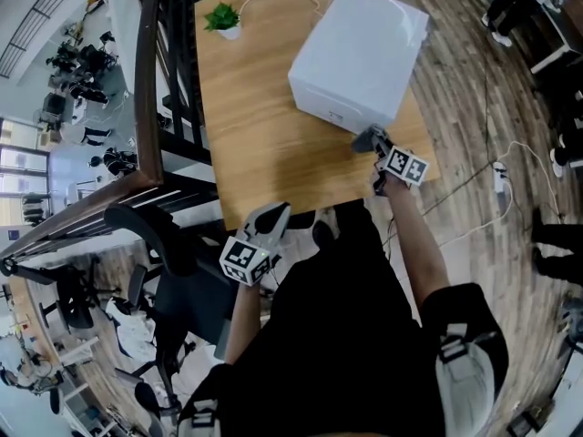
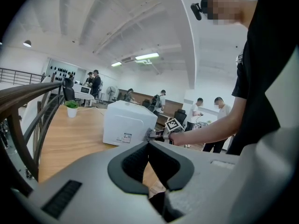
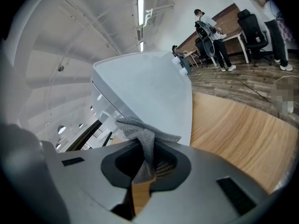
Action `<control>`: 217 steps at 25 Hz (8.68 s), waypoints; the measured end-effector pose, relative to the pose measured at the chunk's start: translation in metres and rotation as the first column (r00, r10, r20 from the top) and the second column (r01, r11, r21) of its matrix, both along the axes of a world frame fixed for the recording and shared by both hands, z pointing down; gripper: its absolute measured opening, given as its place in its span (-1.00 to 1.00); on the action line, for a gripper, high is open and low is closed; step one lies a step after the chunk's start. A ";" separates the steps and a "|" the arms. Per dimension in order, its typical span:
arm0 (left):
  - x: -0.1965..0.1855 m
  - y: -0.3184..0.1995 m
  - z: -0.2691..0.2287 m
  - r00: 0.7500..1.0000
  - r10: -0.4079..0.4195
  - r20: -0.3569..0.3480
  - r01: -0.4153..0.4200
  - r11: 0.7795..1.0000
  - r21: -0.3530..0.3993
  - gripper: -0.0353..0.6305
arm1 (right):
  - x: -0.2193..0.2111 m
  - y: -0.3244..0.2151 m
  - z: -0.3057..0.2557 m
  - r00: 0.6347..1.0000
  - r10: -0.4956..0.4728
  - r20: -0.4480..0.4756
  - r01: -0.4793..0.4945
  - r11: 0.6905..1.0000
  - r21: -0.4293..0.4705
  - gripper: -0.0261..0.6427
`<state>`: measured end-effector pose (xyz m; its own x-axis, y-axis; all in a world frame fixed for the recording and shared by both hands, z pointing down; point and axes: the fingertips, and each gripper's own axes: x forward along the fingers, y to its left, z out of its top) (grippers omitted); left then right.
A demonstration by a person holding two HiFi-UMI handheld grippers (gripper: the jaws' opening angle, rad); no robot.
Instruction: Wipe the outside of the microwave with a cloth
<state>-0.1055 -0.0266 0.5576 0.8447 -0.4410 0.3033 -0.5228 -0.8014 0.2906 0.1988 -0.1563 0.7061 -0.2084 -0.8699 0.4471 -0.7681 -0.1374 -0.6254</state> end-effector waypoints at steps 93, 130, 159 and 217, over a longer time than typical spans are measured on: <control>-0.068 -0.036 0.019 0.937 -0.330 0.115 0.340 0.937 -0.084 -0.91 | -0.192 -0.172 0.083 0.970 -0.071 0.231 0.099 0.989 -0.111 -0.84; -0.042 -0.029 0.011 0.972 -0.210 0.101 0.215 0.975 -0.046 -0.91 | -0.112 -0.100 0.110 0.984 0.002 0.180 0.023 0.990 -0.139 -0.84; 0.012 -0.003 0.000 0.997 -0.013 0.070 0.013 1.000 -0.001 -0.91 | 0.009 0.008 0.103 0.976 0.112 0.186 -0.080 0.982 -0.171 -0.83; 0.240 0.050 -0.044 0.998 0.040 0.057 -0.045 0.996 0.080 -0.91 | 0.095 0.165 -0.171 0.636 -0.466 -0.614 0.683 0.710 0.169 -0.84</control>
<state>0.1342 0.0239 0.5136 0.8462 -0.4301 0.3146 -0.5011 -0.8431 0.1951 0.2938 0.0082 0.5355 -0.5672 -0.7563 0.3260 -0.8064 0.5904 -0.0335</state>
